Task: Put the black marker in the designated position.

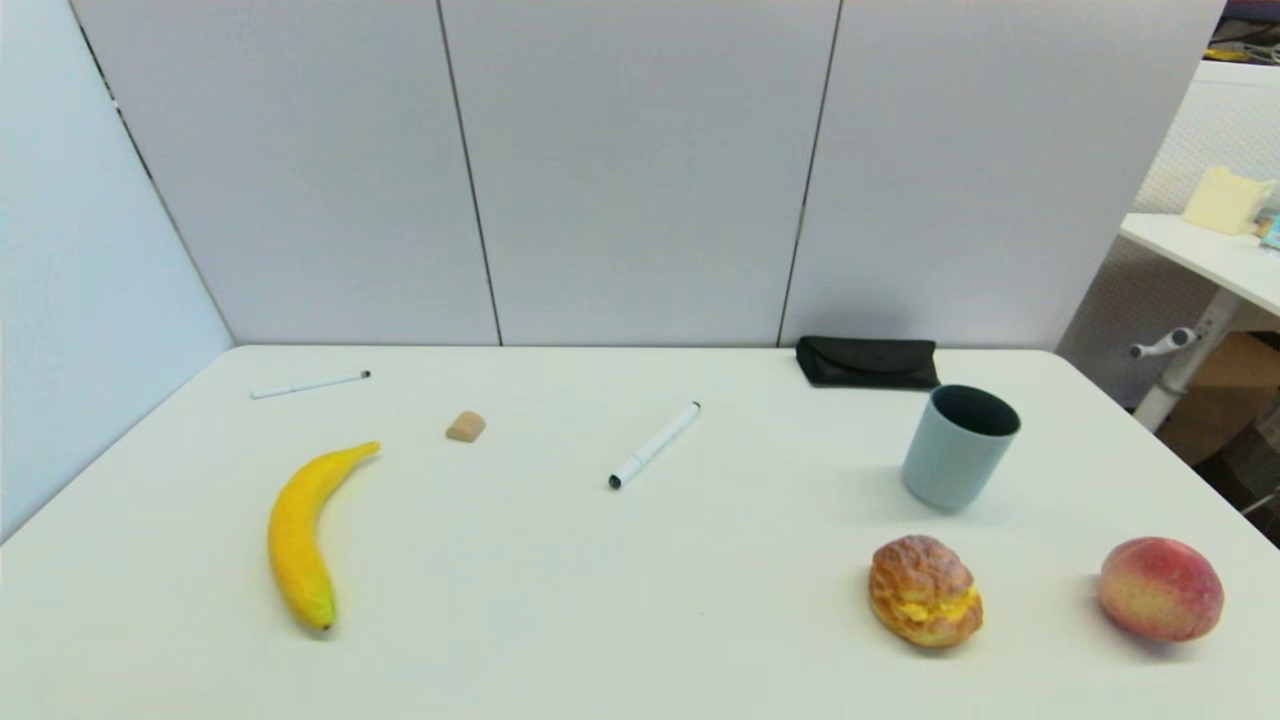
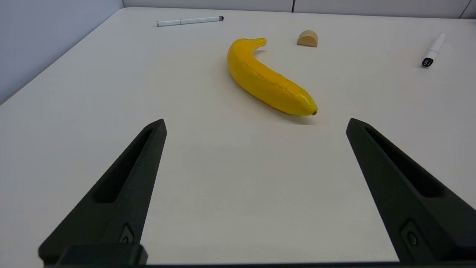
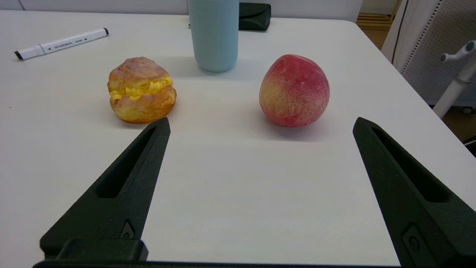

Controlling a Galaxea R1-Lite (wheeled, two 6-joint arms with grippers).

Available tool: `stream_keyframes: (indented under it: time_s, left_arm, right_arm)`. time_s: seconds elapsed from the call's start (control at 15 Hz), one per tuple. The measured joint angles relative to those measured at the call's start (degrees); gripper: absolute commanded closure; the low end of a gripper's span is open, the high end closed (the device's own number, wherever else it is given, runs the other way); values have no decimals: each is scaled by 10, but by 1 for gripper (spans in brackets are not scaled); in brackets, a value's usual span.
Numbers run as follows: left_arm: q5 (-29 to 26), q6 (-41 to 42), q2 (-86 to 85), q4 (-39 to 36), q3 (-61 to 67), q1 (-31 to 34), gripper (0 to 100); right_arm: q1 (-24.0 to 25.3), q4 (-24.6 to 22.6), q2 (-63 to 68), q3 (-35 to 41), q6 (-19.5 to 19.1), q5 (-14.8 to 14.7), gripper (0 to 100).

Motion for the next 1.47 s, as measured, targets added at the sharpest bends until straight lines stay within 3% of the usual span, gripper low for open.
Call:
stream_keyframes:
  time_s: [1.07, 1.27, 1.47]
  left_arm:
    - [0, 2, 20, -11, -2, 1, 0]
    - [-1, 16, 91, -46, -53, -12, 0]
    - [-2, 46, 198, -50, -164, -73, 0]
  right_arm:
    - [0, 0, 0, 0, 0, 0, 0]
    - [0, 0, 0, 0, 0, 0, 0]
    - [0, 0, 0, 0, 0, 0, 0]
